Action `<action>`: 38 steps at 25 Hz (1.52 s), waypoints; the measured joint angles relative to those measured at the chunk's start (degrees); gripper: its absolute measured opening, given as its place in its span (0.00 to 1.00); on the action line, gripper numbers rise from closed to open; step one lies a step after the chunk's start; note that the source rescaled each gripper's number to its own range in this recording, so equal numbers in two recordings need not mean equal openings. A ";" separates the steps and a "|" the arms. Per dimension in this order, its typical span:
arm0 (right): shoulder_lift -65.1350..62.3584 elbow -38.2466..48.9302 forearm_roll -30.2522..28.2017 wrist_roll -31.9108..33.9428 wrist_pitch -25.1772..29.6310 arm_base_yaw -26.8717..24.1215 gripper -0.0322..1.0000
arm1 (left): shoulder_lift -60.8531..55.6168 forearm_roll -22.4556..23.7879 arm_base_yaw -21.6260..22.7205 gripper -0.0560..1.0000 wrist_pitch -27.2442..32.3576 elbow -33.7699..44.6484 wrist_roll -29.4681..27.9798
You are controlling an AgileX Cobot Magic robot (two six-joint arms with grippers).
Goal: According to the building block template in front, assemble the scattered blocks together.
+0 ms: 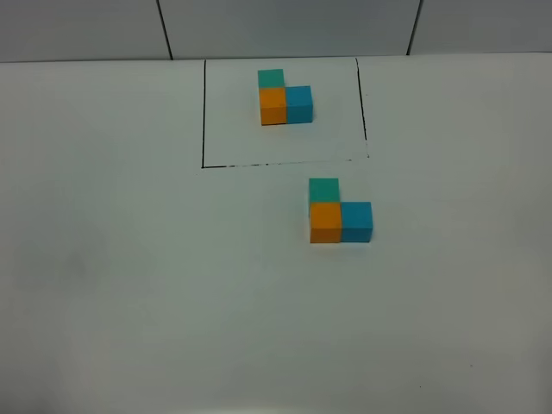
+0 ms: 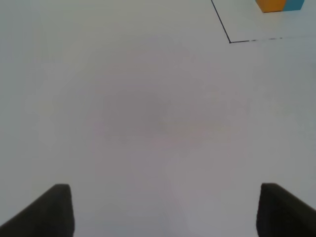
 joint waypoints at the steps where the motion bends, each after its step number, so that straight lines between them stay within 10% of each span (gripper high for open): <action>1: 0.00 0.00 0.00 0.00 0.00 0.00 0.71 | 0.00 0.00 0.00 0.69 0.00 0.00 0.00; 38: 0.00 0.00 3.29 0.16 0.00 0.00 0.71 | 0.00 0.00 0.00 0.69 0.00 0.00 0.00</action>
